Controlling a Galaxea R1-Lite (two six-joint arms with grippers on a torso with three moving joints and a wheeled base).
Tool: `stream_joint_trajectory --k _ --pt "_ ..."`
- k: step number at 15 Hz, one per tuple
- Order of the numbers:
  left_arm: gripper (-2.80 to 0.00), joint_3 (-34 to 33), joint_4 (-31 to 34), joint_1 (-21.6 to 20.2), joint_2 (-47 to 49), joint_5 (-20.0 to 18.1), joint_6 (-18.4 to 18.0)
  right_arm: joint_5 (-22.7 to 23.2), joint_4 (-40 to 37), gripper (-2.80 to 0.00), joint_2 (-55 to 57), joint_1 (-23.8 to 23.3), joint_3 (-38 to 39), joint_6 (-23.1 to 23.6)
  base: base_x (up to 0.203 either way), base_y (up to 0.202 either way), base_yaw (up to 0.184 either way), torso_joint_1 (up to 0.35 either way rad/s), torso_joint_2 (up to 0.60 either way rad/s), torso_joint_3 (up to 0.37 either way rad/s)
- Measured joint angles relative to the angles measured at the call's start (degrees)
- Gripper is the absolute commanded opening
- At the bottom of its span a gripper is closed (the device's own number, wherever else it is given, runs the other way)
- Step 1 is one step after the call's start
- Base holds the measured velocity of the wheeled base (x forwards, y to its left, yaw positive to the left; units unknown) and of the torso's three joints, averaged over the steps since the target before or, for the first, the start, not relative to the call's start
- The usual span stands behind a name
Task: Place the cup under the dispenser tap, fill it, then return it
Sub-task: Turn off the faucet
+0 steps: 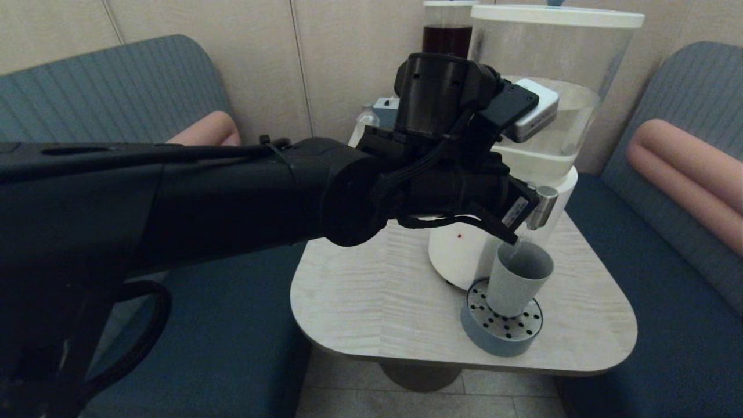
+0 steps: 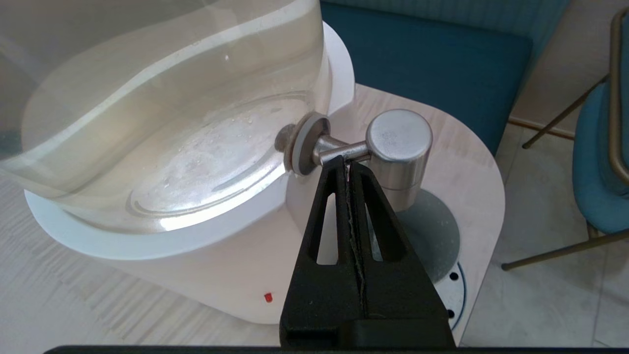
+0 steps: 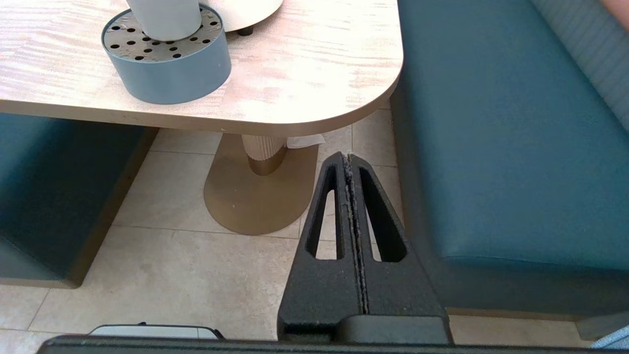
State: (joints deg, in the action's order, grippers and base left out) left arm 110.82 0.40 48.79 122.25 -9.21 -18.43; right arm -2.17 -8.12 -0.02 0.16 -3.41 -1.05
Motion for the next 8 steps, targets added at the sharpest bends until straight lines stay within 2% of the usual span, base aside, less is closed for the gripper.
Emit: stream_joint_trajectory --k 8 --pt "-2.8 0.1 -1.5 0.0 1.0 0.1 0.0 0.0 0.0 -2.8 0.0 0.0 0.0 0.0 0.0 0.0 0.0 0.0 0.0 0.0"
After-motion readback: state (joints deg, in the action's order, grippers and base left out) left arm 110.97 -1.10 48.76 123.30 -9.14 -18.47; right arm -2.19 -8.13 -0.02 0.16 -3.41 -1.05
